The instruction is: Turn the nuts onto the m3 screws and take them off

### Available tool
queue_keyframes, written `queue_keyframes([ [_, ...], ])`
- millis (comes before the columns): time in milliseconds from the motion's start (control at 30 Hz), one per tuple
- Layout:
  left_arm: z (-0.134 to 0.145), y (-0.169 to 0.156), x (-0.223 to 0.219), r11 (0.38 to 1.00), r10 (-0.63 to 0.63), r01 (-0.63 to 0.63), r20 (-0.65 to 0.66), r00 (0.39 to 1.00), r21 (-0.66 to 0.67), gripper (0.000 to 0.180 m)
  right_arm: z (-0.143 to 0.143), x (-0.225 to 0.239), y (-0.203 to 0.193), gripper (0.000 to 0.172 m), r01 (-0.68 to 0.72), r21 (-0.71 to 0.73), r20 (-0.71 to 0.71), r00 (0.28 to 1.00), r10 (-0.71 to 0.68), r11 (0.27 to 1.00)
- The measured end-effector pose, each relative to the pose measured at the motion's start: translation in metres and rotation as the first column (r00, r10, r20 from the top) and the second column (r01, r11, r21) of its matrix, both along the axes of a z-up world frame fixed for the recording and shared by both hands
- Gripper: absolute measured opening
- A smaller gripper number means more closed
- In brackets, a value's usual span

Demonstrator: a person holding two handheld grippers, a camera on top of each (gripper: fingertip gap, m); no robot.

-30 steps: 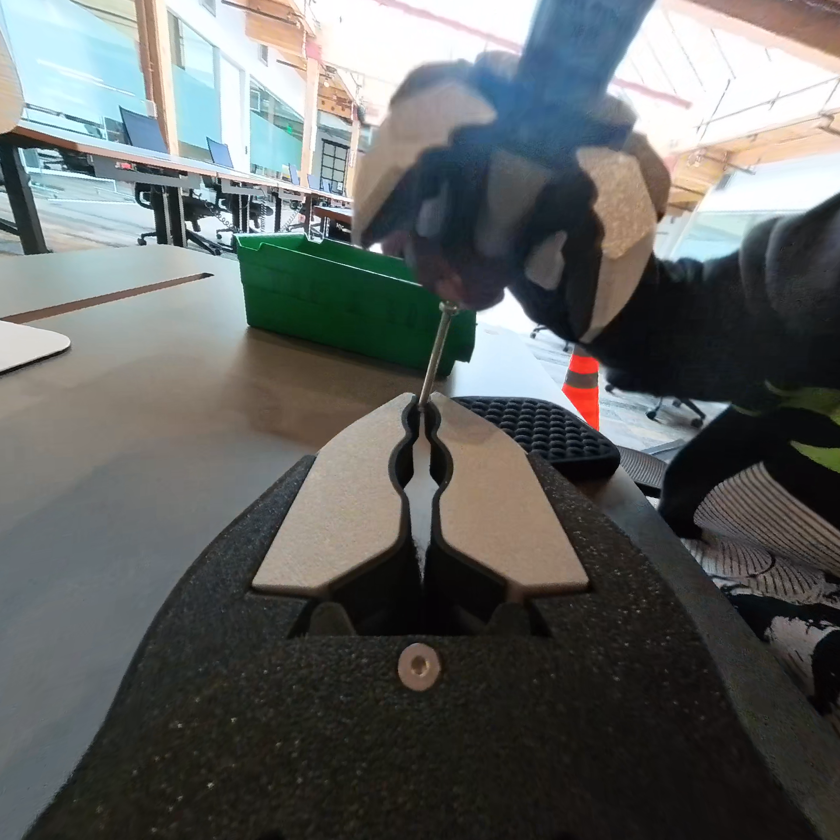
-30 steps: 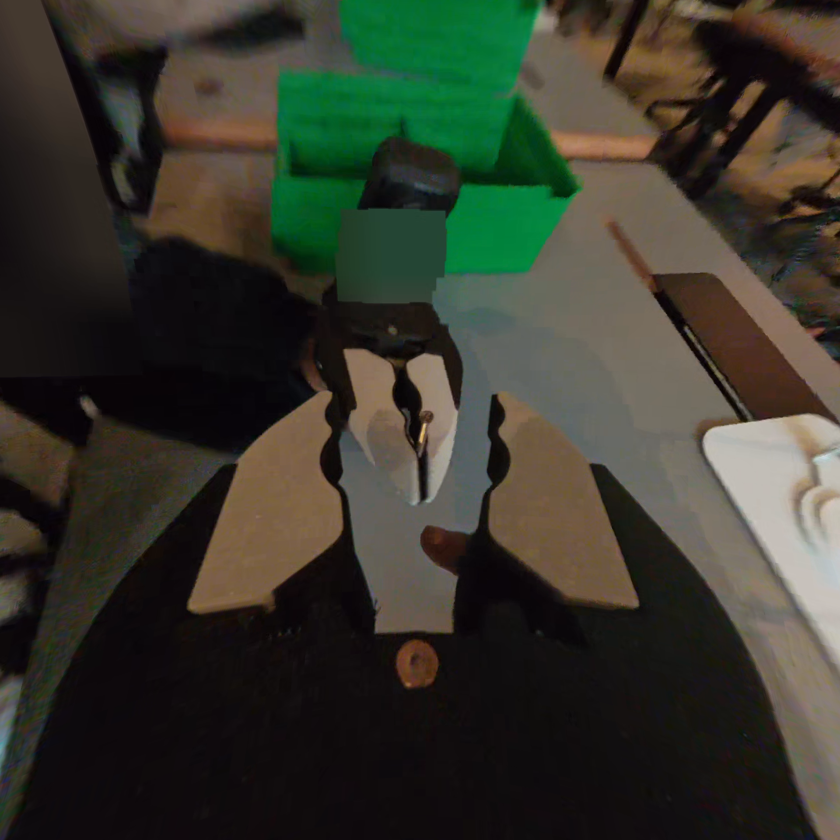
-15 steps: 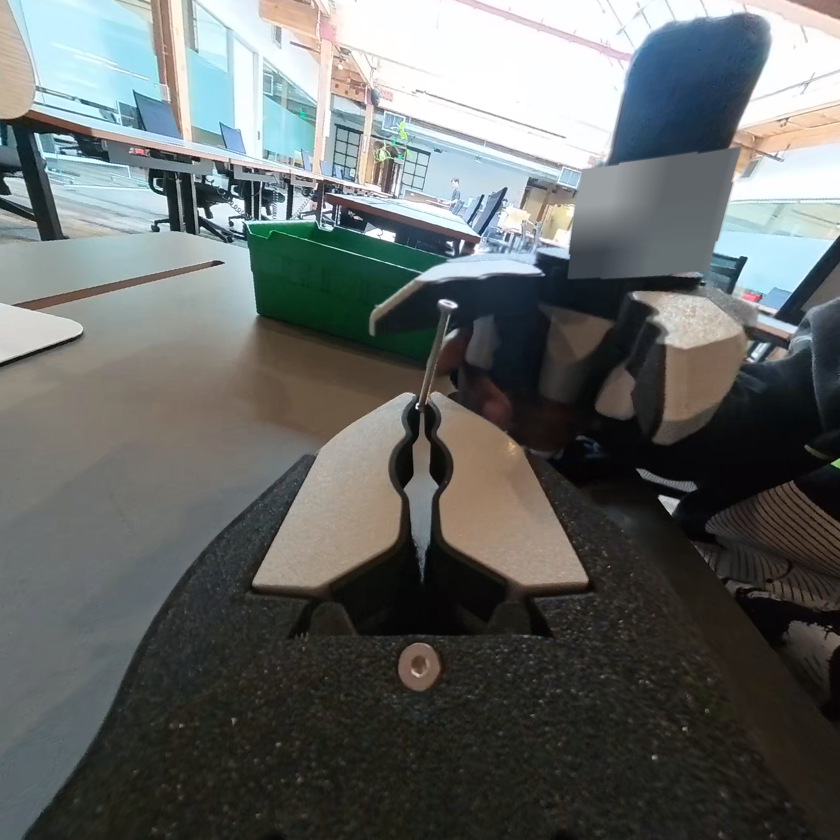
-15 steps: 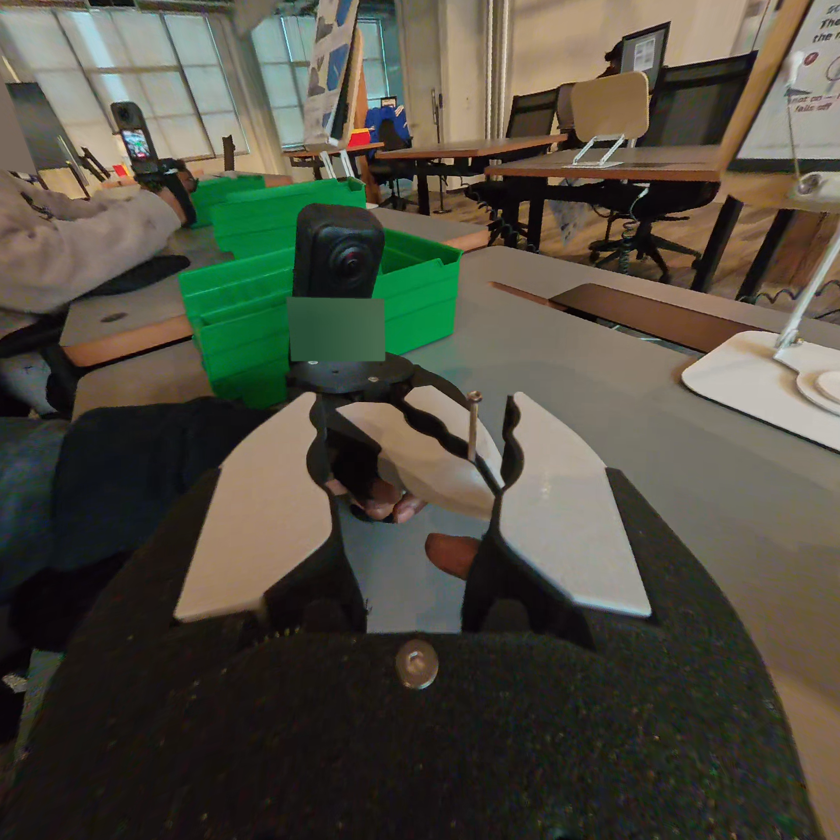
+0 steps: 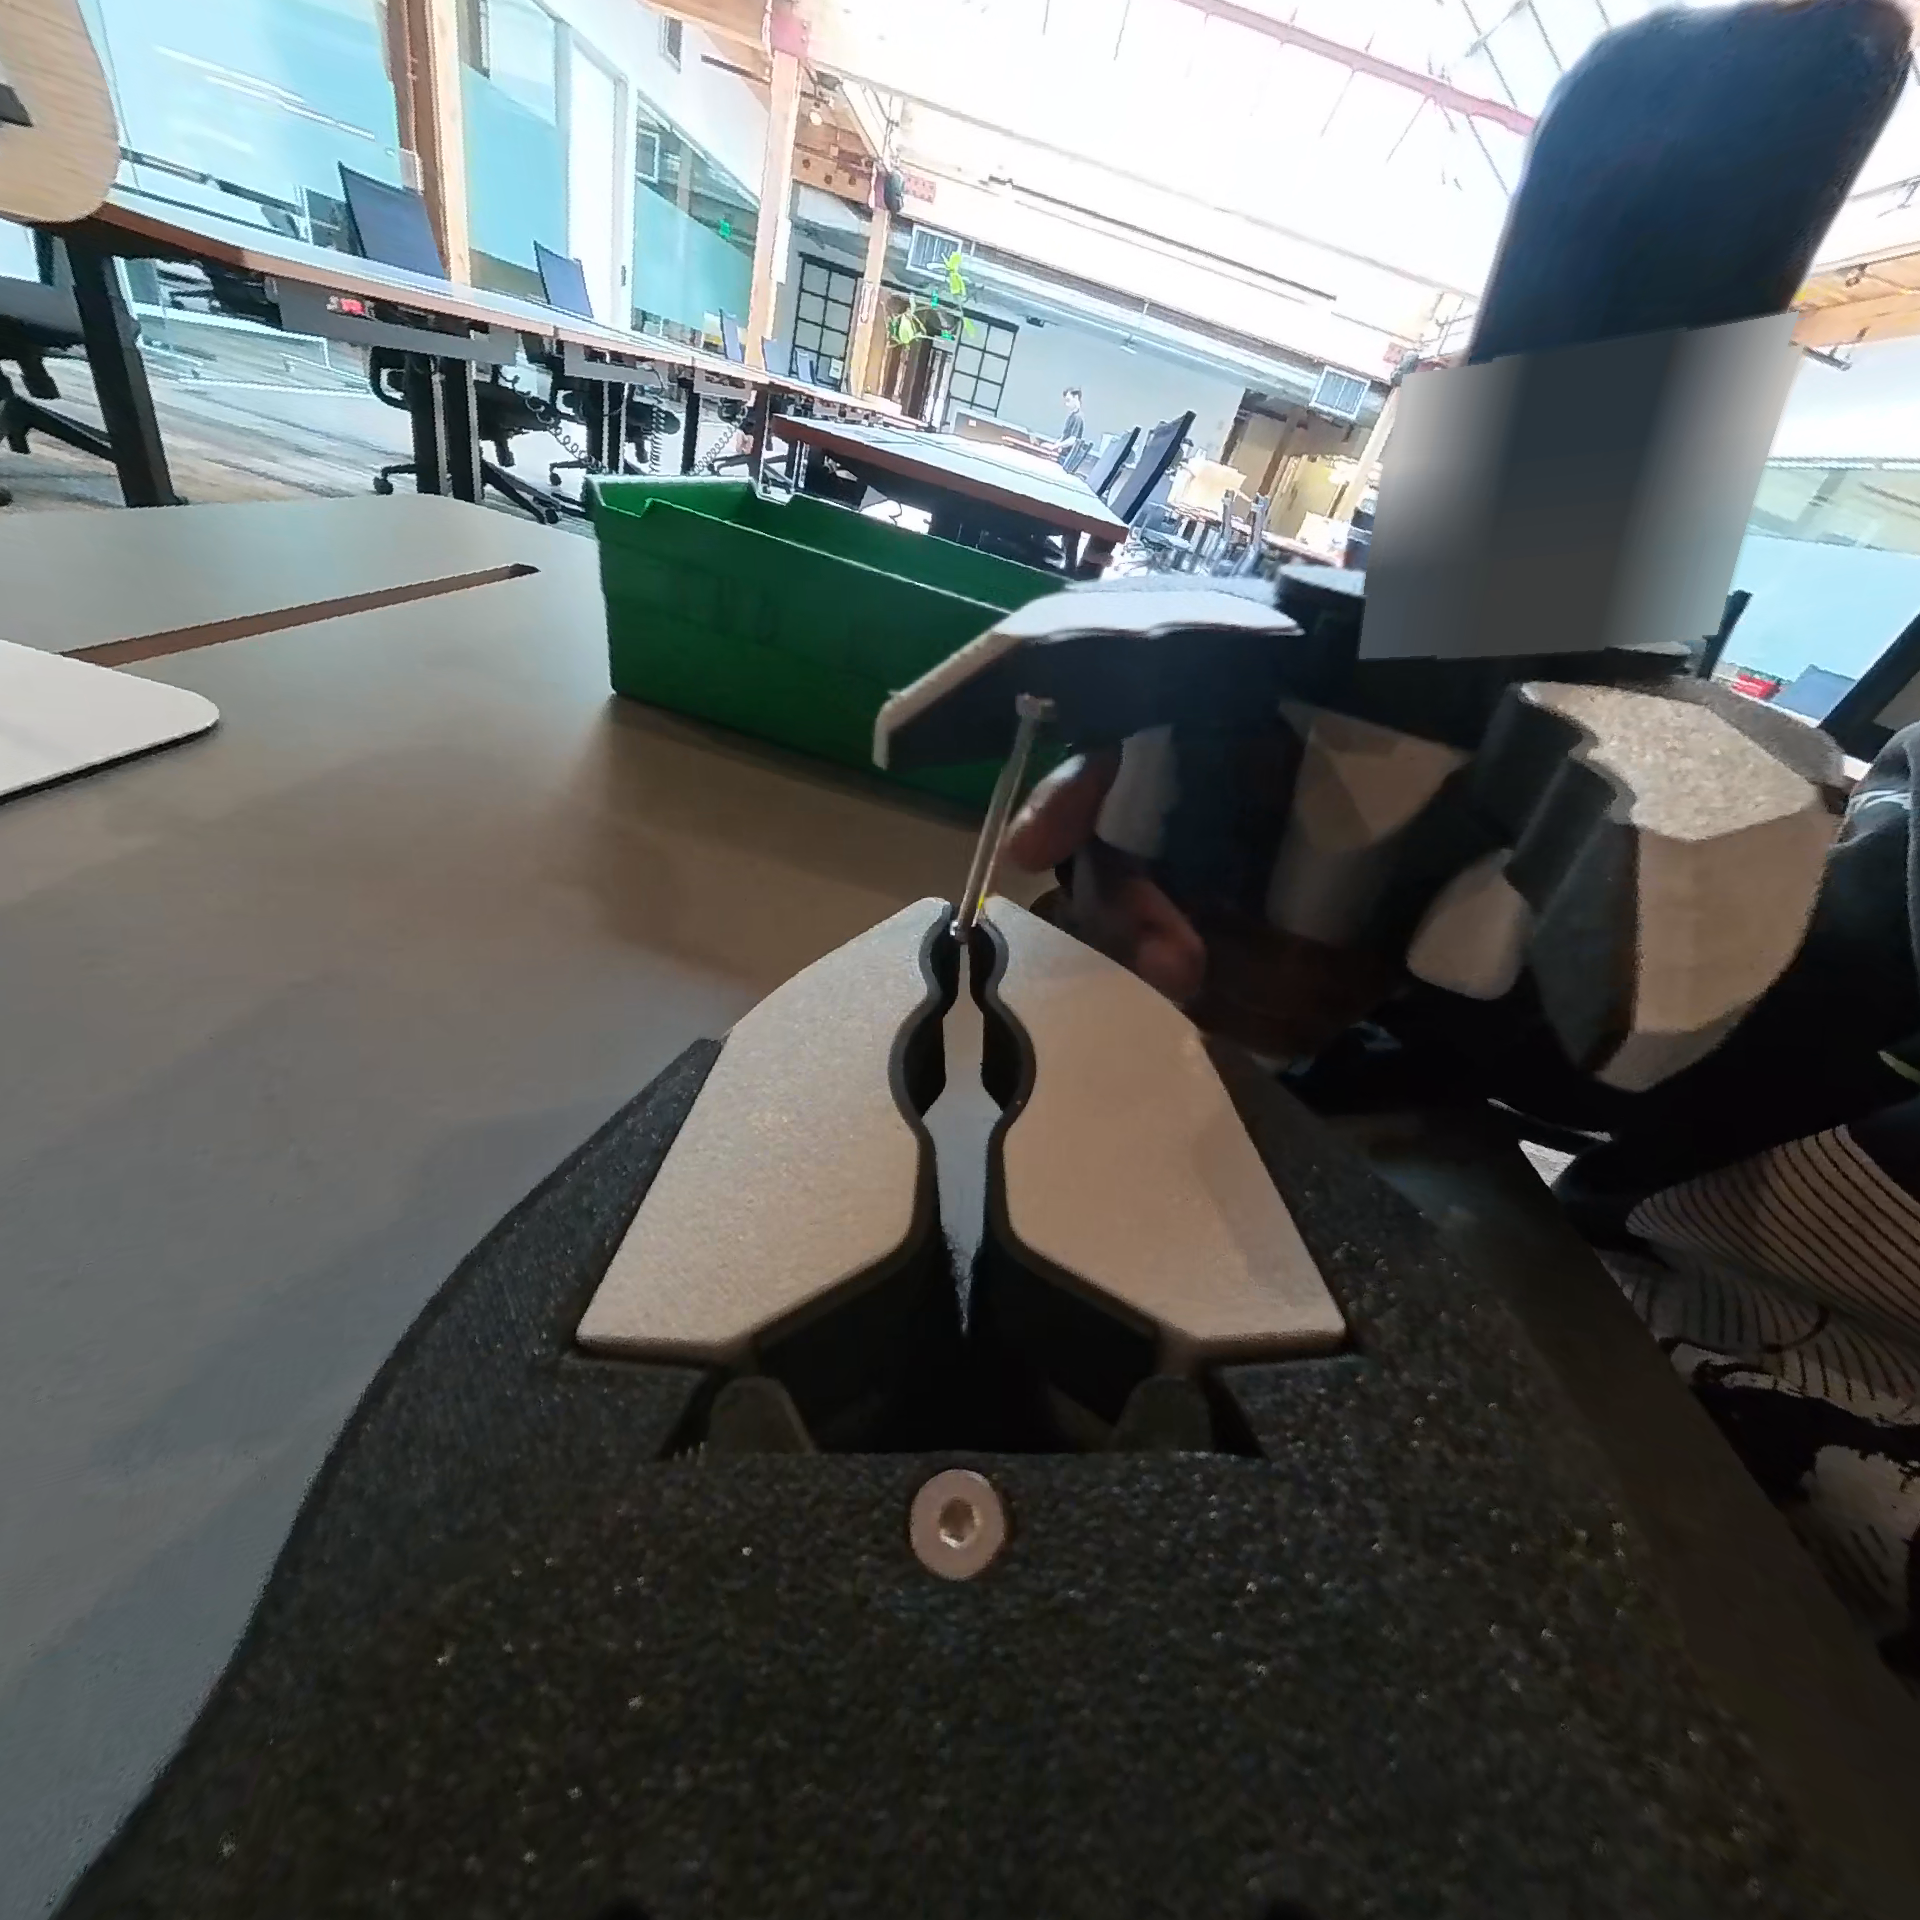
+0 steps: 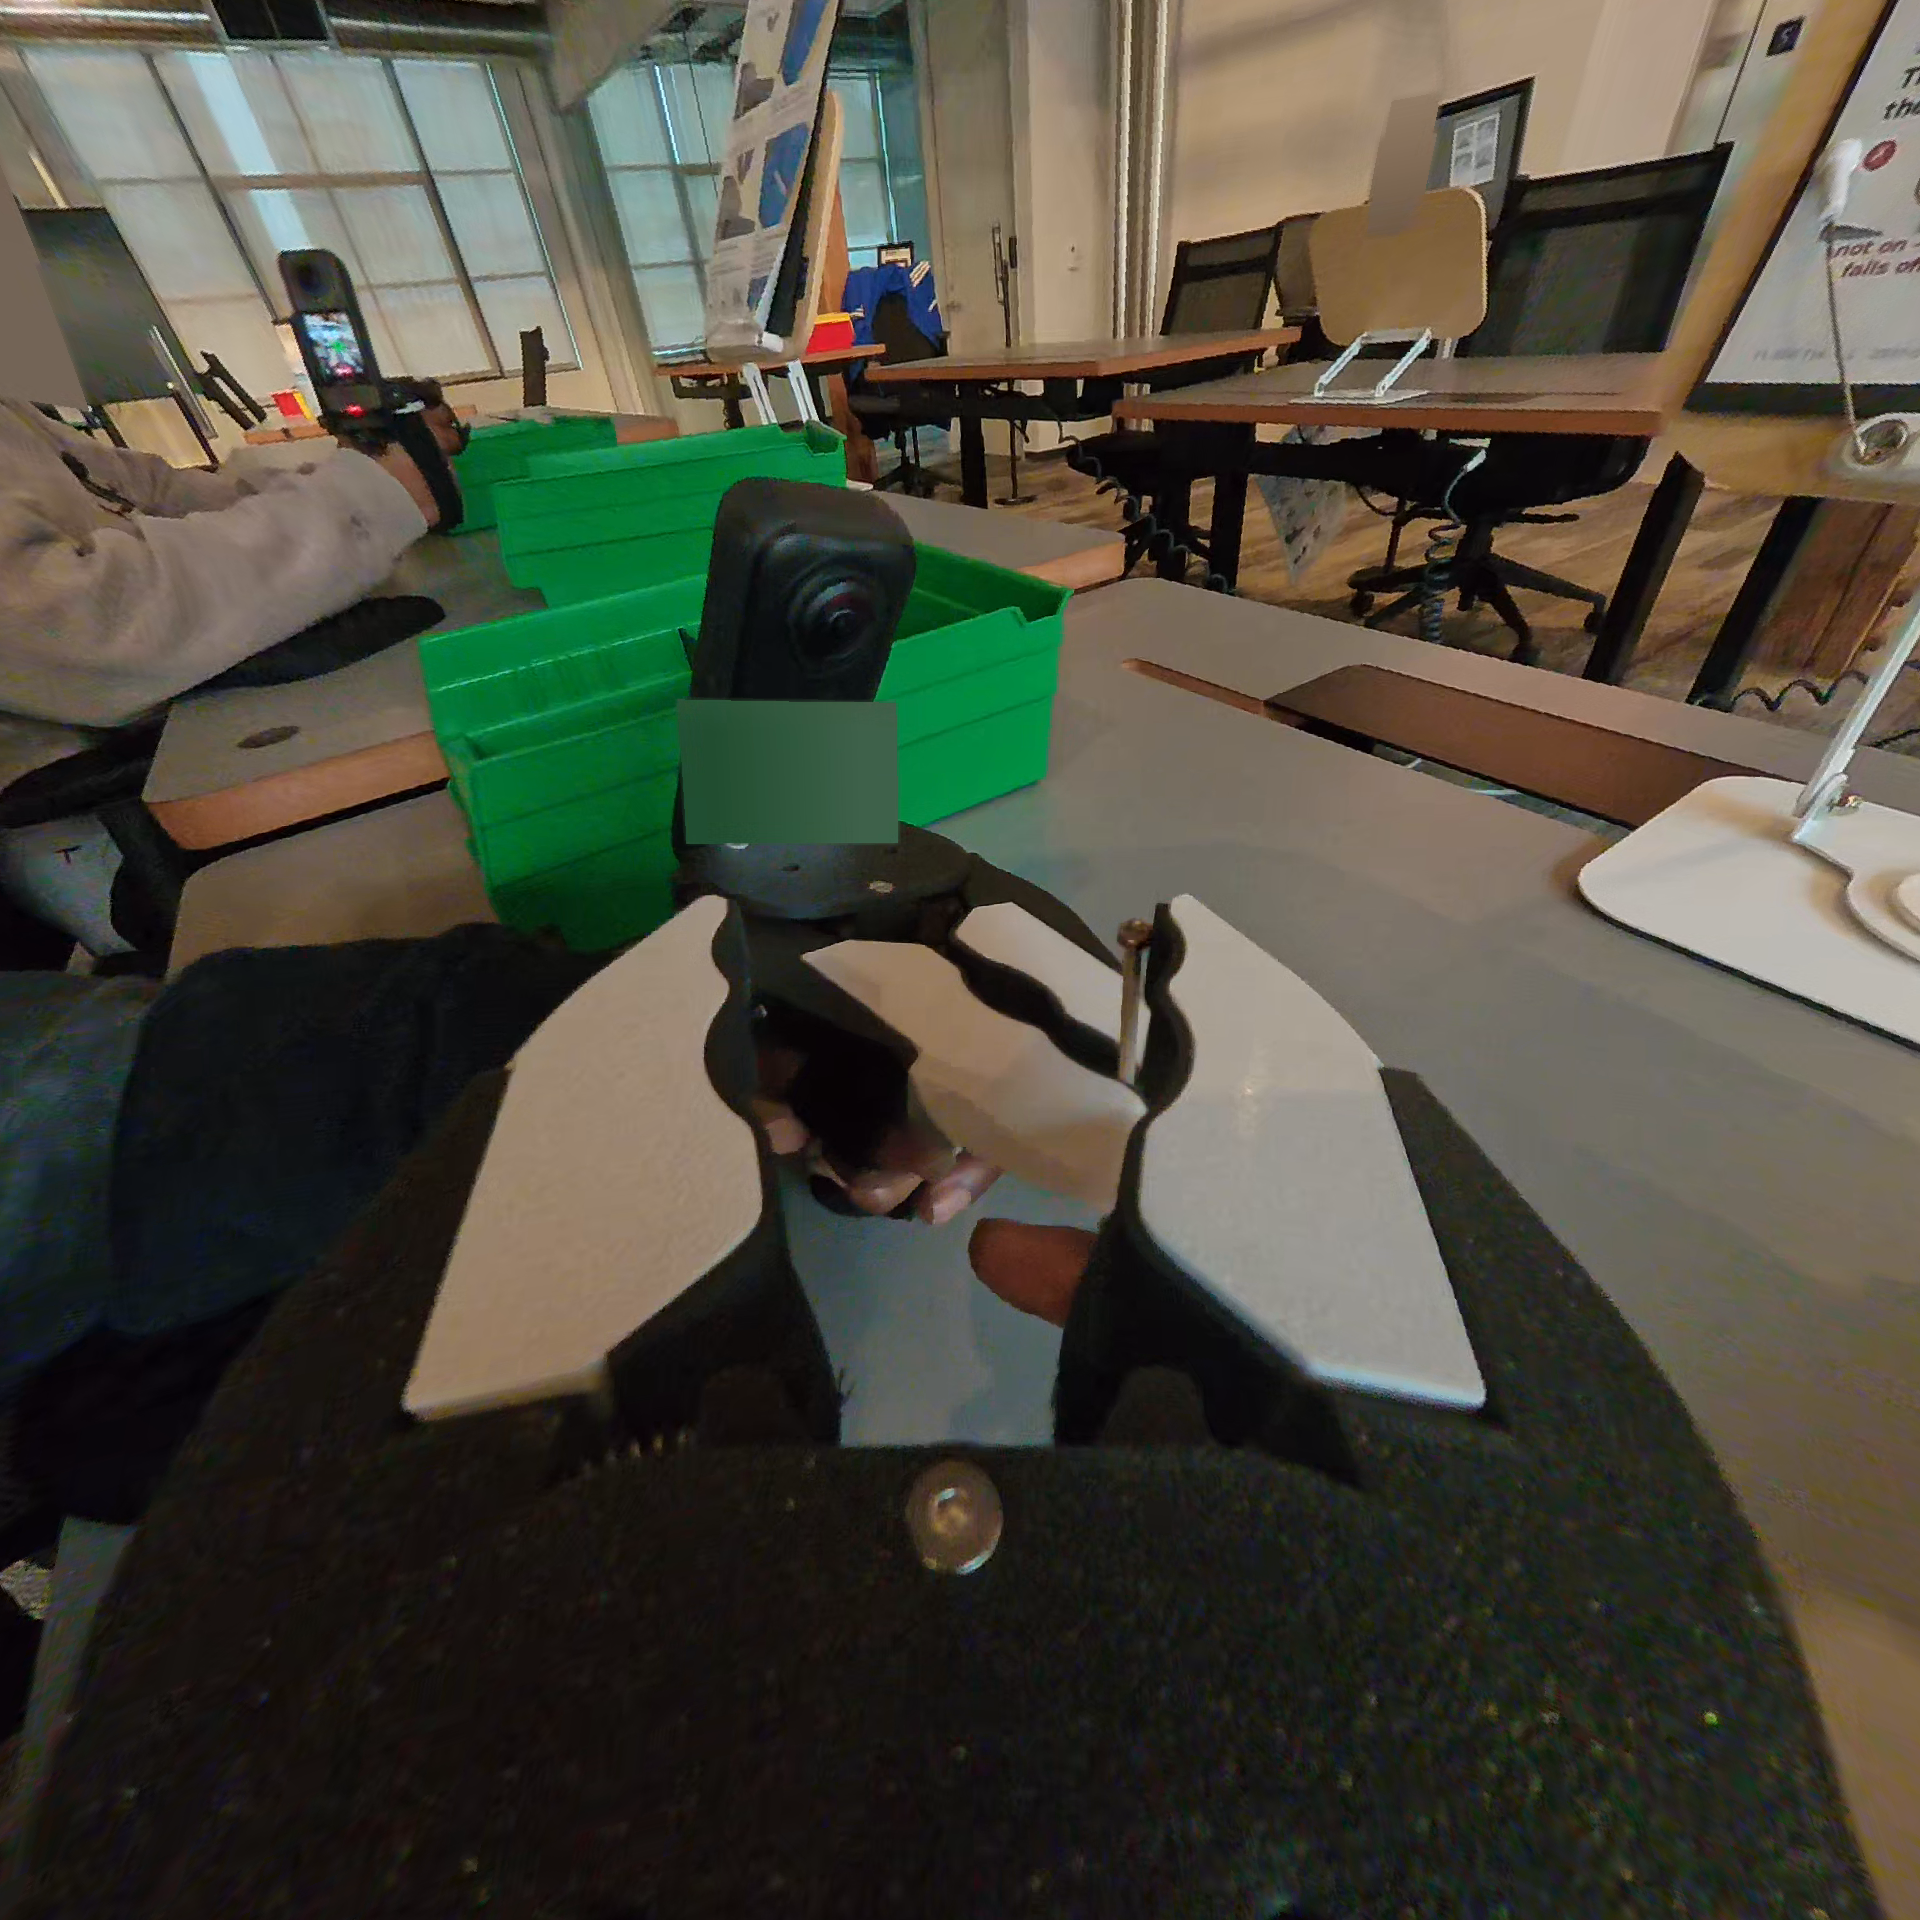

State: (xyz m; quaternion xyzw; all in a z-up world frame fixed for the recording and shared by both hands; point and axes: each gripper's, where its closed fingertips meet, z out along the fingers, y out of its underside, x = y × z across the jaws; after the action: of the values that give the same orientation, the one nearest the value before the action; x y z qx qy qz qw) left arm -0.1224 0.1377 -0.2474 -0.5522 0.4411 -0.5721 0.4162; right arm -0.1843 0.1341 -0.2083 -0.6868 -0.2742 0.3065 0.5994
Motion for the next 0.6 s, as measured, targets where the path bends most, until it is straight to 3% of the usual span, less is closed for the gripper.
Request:
queue_keyframes([
  [467,0.000,0.002,-0.002,1.000,0.011,-0.011,0.002,1.000,-0.010,0.001,0.002,0.011,-0.002,0.071,0.043,0.019,-0.015,0.999,-0.043,0.999],
  [533,0.000,0.002,-0.002,1.000,0.011,-0.011,0.005,1.000,-0.011,0.001,0.005,0.011,0.001,0.067,0.049,0.066,0.036,0.998,-0.051,0.997],
  [600,0.000,0.001,-0.002,1.000,0.007,-0.007,0.001,1.000,-0.006,0.001,0.009,0.018,0.006,0.049,0.031,0.165,0.193,0.979,-0.063,0.986],
])
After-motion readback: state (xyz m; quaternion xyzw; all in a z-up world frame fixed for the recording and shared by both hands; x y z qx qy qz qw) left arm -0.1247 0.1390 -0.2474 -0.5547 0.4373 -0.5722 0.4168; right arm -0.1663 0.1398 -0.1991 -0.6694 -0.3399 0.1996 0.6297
